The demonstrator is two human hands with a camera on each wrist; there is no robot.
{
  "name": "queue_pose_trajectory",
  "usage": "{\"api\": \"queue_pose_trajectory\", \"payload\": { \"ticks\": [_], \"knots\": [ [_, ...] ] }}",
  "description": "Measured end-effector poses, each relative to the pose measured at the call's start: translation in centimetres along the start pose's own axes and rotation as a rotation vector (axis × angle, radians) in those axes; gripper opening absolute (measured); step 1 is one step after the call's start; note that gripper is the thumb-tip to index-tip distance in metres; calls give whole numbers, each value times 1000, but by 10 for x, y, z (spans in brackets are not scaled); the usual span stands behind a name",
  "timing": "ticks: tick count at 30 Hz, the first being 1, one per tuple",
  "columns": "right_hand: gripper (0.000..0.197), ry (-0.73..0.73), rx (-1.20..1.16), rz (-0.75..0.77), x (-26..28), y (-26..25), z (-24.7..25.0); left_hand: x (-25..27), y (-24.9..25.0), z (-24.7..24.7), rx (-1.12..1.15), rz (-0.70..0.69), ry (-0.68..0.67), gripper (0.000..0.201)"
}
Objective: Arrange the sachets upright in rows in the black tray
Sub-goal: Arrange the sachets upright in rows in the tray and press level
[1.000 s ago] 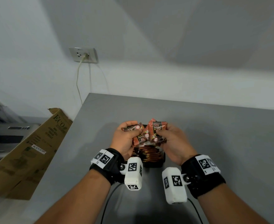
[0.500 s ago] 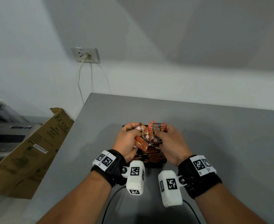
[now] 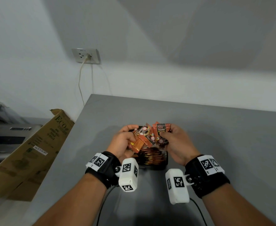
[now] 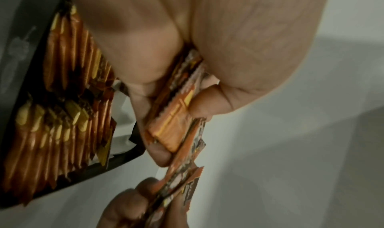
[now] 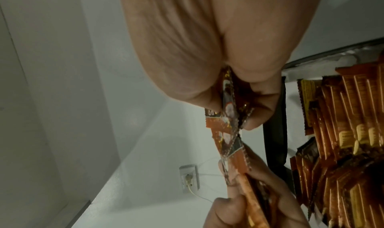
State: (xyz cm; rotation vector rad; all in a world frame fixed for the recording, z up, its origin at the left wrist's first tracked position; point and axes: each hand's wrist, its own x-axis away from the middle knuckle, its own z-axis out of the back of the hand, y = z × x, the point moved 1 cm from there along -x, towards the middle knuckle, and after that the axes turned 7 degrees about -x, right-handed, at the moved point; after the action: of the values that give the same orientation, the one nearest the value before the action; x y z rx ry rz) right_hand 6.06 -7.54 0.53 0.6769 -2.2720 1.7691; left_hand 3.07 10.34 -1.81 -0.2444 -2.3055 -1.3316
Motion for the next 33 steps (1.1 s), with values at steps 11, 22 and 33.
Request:
{"api": "queue_pose_trajectory", "payload": {
  "ticks": [11, 22, 33],
  "knots": [
    [22, -63, 232, 104, -6, -12, -2, 0, 16, -6, -574, 17, -176, 22],
    [21, 66, -109, 0, 0, 3, -14, 6, -7, -26, -223, -66, -32, 19],
    [25, -68, -201, -26, 14, -7, -4, 6, -1, -16, -206, -155, 110, 34]
  ]
}}
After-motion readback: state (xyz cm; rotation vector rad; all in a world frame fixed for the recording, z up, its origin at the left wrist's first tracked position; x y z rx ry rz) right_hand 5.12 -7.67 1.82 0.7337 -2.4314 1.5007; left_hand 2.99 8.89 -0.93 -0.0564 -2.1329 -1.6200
